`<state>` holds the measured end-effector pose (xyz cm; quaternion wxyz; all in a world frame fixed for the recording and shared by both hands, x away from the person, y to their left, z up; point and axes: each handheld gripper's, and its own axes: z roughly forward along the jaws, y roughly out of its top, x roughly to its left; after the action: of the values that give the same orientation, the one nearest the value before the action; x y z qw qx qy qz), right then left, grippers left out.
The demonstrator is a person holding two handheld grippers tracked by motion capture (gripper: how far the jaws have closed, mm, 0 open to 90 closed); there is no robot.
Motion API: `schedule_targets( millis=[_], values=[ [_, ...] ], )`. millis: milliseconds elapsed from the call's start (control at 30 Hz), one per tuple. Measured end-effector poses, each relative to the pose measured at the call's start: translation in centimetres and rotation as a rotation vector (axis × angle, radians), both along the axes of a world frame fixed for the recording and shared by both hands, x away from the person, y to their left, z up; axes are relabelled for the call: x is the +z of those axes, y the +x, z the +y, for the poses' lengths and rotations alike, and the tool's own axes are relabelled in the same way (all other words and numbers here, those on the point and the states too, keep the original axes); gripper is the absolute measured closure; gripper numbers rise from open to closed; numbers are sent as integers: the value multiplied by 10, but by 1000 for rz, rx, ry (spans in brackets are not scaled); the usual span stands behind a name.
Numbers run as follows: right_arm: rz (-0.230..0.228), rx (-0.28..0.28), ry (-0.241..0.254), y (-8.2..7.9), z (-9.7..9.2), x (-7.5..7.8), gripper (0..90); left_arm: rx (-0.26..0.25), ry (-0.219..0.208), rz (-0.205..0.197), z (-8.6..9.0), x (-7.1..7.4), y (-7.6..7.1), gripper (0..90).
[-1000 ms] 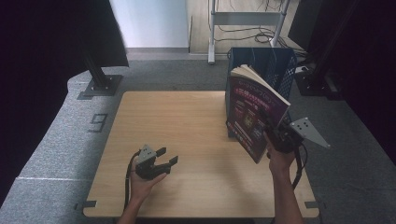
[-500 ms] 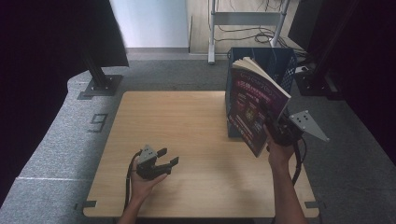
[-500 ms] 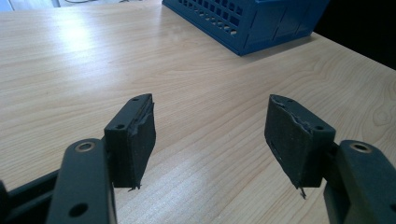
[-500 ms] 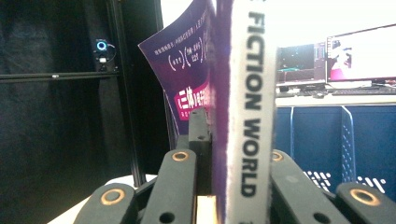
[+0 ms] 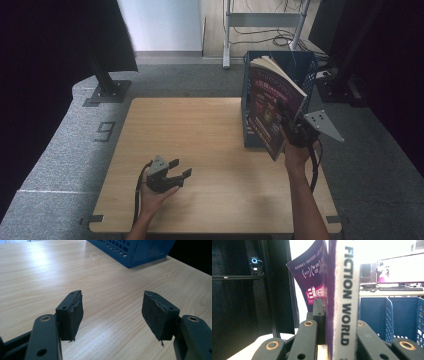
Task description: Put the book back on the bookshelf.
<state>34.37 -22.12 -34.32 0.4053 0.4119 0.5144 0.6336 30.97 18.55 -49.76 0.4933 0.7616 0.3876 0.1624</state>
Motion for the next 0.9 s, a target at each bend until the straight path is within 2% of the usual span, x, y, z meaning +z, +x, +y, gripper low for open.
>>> schedule_targets(
  millis=[333,533,900],
  values=[
    [9,-37,-14,16,2,-4,818,-1,-5,3,0,-1,0,337],
    [20,-60,-5,28,3,-9,818,2,-7,5,2,-2,1,336],
    [35,-88,-31,48,7,-16,818,0,-5,4,3,-2,1,338]
  ],
)
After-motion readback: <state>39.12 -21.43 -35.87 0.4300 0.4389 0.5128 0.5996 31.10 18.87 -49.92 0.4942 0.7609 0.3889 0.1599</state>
